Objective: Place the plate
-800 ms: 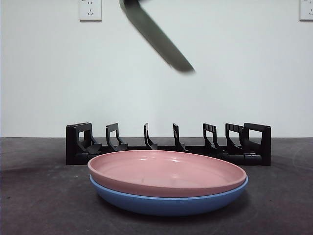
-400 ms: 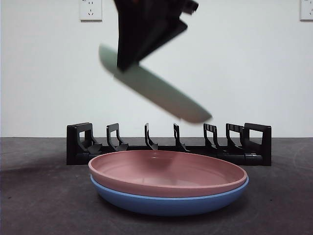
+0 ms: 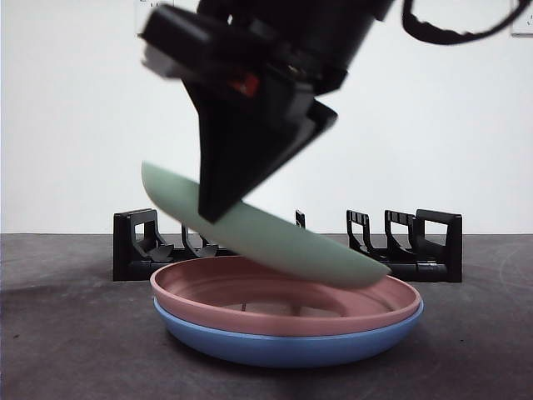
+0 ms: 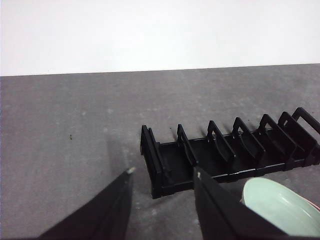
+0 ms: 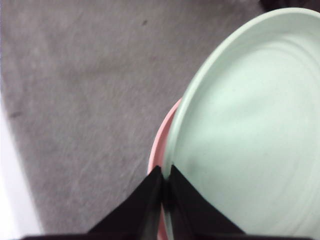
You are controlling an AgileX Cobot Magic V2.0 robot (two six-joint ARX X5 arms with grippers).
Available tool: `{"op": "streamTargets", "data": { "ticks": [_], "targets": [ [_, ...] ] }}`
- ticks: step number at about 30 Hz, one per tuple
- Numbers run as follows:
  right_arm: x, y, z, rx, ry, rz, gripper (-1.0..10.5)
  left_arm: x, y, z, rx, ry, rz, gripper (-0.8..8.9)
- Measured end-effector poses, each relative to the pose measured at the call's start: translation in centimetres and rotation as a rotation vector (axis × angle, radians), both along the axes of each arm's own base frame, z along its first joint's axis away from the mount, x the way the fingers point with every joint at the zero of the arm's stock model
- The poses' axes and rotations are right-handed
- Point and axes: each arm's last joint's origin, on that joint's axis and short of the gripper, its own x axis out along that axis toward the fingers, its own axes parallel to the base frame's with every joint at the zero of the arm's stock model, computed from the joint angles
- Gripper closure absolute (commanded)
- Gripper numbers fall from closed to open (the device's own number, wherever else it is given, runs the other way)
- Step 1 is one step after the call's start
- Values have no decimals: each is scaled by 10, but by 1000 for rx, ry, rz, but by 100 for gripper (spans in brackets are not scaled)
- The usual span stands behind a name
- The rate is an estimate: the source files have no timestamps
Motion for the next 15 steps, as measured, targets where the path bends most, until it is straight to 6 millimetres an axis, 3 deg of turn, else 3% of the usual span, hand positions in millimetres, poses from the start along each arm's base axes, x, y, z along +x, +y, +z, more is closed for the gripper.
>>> {"op": "streamTargets", "data": {
  "ticks": [15],
  "targets": [
    [-3,-3,-14,-77,87,28,935,0,0,0,0,1,0,626]
  ]
}}
